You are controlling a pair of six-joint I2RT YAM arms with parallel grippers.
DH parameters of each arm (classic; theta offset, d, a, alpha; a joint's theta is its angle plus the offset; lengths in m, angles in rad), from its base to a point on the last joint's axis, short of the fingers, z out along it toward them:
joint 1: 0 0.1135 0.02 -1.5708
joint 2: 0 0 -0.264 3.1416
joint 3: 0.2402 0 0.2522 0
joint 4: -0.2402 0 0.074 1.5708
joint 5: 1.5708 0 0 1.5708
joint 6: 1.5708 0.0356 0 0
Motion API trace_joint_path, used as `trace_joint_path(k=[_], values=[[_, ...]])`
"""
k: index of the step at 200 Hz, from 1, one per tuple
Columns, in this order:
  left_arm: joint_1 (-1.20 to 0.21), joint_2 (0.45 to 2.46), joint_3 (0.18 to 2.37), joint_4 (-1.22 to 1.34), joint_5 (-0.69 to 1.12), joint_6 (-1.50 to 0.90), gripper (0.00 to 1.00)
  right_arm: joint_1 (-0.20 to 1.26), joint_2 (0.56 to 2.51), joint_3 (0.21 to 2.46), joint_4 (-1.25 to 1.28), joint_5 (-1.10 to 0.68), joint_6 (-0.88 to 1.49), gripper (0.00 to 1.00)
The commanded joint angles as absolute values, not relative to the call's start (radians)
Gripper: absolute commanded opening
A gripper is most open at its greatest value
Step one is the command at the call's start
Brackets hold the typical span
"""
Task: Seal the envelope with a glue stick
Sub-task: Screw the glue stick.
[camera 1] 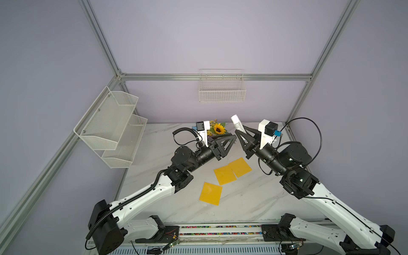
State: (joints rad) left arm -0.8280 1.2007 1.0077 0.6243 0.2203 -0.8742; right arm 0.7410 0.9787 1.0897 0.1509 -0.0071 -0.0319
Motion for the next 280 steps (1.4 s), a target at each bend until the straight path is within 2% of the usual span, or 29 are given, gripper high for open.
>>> trace_joint_path(k=[1,75,123,162,195,241,280], values=[[-0.833,1.146,1.023,0.748,0.239,-0.835,0.53,0.741,0.981,1.089,0.19,-0.062,-0.051,0.0],[-0.833,1.171,1.093,0.632,0.232,-0.774,0.52,0.741,0.997,1.089,0.246,-0.208,-0.028,0.0],[-0.832,1.228,1.143,0.664,0.277,-0.788,0.46,0.741,0.994,1.087,0.244,-0.207,-0.015,0.0],[-0.832,1.241,1.156,0.656,0.269,-0.787,0.45,0.741,0.985,1.078,0.25,-0.21,-0.009,0.0],[-0.832,1.251,1.169,0.67,0.287,-0.79,0.35,0.741,0.983,1.076,0.239,-0.213,-0.011,0.0],[-0.832,1.264,1.177,0.669,0.307,-0.801,0.26,0.74,0.974,1.074,0.235,-0.218,-0.009,0.0],[-0.833,1.273,1.18,0.645,0.309,-0.802,0.29,0.741,0.97,1.082,0.222,-0.225,0.0,0.0]])
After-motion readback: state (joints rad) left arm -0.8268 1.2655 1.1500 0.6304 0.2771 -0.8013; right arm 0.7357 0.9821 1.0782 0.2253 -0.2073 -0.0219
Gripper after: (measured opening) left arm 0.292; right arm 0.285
